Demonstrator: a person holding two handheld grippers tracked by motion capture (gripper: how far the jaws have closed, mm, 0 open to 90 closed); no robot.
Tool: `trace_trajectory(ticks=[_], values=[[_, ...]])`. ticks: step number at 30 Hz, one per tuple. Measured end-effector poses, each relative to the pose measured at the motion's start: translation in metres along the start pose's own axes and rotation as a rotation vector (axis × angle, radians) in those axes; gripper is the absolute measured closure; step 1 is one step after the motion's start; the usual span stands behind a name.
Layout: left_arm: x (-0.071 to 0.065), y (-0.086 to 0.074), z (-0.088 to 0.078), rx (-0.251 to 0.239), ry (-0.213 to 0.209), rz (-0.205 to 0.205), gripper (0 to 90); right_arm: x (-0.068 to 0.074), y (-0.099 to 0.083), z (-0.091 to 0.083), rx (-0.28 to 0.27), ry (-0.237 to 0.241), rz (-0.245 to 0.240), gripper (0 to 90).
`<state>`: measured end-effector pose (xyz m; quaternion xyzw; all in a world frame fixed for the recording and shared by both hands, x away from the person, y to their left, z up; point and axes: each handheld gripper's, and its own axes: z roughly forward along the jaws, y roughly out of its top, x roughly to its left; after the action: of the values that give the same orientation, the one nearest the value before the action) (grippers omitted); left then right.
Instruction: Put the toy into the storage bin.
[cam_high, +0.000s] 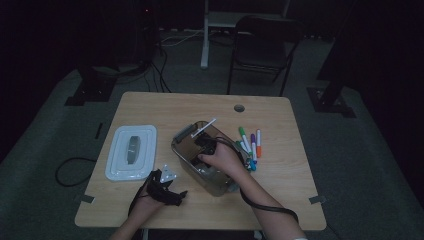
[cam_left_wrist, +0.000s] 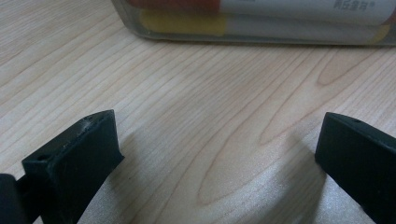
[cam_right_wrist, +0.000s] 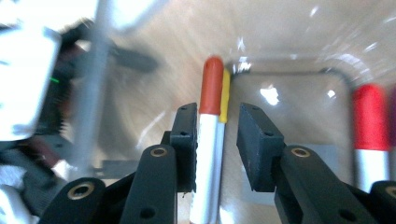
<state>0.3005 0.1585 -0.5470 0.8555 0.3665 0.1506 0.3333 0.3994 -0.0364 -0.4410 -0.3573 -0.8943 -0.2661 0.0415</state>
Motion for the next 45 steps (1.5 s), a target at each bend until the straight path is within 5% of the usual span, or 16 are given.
trace_trajectory(ticks=[10,19,24,31,45], values=[[0.000,0.000,0.000,-0.001,0.001,-0.001,0.6,-0.040,-0.025,-0.081,-0.212,-0.073,0.054,59.4],[0.000,0.000,0.000,-0.001,0.001,0.001,0.6,-0.095,-0.063,-0.118,-0.338,-0.174,0.194,55.8],[0.000,0.000,0.000,0.002,0.003,-0.002,0.6,-0.128,-0.083,-0.114,-0.318,-0.245,0.303,58.9],[-0.003,0.000,0.000,0.000,0.022,-0.022,0.6,-0.169,-0.102,-0.084,-0.253,-0.308,0.434,59.8],[-0.004,0.000,0.000,0.001,0.025,-0.027,0.6,-0.203,-0.108,-0.043,-0.165,-0.372,0.535,65.3]])
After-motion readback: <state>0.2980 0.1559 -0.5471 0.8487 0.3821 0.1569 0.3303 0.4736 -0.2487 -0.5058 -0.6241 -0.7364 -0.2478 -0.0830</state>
